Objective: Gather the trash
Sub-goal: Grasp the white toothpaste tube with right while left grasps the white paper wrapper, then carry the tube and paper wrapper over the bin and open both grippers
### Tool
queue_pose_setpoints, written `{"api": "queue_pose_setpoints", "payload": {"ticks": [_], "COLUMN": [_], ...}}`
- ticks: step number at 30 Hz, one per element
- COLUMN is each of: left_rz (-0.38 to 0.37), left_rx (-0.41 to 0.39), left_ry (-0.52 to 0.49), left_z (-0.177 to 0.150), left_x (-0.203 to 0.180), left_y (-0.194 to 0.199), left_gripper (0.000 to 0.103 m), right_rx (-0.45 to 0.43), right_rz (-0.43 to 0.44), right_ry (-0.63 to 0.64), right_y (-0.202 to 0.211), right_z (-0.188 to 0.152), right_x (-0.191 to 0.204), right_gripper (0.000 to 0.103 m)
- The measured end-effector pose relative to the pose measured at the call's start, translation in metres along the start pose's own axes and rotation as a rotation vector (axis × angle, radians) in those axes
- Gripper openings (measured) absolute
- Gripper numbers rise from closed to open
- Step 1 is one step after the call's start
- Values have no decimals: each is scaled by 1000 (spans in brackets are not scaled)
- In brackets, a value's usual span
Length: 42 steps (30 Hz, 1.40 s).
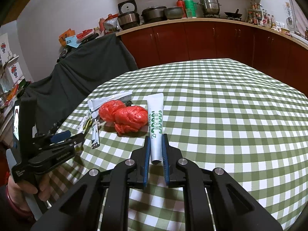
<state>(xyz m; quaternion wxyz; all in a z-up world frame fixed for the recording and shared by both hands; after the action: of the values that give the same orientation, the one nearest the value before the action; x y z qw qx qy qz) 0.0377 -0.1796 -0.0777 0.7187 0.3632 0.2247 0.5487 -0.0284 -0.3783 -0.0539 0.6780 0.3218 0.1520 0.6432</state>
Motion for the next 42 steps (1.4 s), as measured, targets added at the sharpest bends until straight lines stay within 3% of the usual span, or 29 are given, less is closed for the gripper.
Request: {"api": "queue_pose_setpoints", "payload": {"ticks": [2,4,13,24,42], "left_rz": [-18,-27,-13,19,206], "left_rx": [4,4,-38,-89,-129], "left_ry": [-10,-23,-49,-1,204], "left_z": [-2,-3,-6,-4,-21], "left_x": [-1,-1,4,37,173], "left_y": [0,0,12,36,54], "left_gripper": [22,17,16,16,16], "right_rx": [0,0,-1,-1,0], "right_rz": [-2,-5,-13,16,216], "right_ry": [4,6,27,80,220], "right_y": [0,0,0,-2,-48], "right_z": [0,0,-1,1,12], "right_x": [1,3,15,53,197], "right_gripper": [13,13,13,13,13]}}
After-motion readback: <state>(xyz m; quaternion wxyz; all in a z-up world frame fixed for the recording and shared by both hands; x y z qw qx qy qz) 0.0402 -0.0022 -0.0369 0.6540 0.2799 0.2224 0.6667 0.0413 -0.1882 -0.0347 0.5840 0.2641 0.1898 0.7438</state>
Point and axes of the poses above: each gripper's, at about its wrist camera, not at the fingertips, and y roughly against the way its jaws point, x to its left, z to its top, the point moved 1 cm from there along -y, roughly the way its jaws point, and after that the axes turned 1 degree about -z, right-handed, at the moved point
